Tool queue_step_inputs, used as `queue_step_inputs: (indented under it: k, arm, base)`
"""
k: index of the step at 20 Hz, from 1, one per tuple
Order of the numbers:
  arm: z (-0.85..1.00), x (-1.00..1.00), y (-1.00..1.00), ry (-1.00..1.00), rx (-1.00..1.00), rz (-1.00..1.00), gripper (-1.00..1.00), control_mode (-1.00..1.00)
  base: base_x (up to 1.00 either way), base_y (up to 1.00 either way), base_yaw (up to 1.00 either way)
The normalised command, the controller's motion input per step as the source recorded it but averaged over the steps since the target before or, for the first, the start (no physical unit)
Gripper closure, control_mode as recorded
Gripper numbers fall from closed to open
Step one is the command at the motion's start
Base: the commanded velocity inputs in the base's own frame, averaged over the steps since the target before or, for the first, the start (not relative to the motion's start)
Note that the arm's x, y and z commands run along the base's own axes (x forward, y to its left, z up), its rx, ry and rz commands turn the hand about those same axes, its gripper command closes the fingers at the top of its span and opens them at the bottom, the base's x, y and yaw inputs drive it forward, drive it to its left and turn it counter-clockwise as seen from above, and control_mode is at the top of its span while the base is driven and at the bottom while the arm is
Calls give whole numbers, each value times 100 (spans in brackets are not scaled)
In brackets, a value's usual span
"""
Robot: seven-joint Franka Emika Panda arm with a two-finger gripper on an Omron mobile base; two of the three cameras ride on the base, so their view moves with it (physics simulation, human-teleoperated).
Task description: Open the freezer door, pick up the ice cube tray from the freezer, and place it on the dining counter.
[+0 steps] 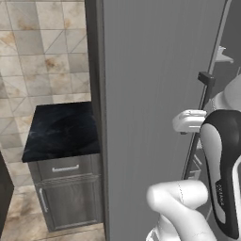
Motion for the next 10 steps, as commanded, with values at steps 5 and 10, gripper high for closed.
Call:
queue_step_inputs:
  k: [5, 10]
  arm:
    - [0, 0, 0, 0, 0, 0, -100, 100]
    - [0, 0, 0, 0, 0, 0, -100, 100]
  base:
    - [0, -50, 0]
    - [2, -54, 0]
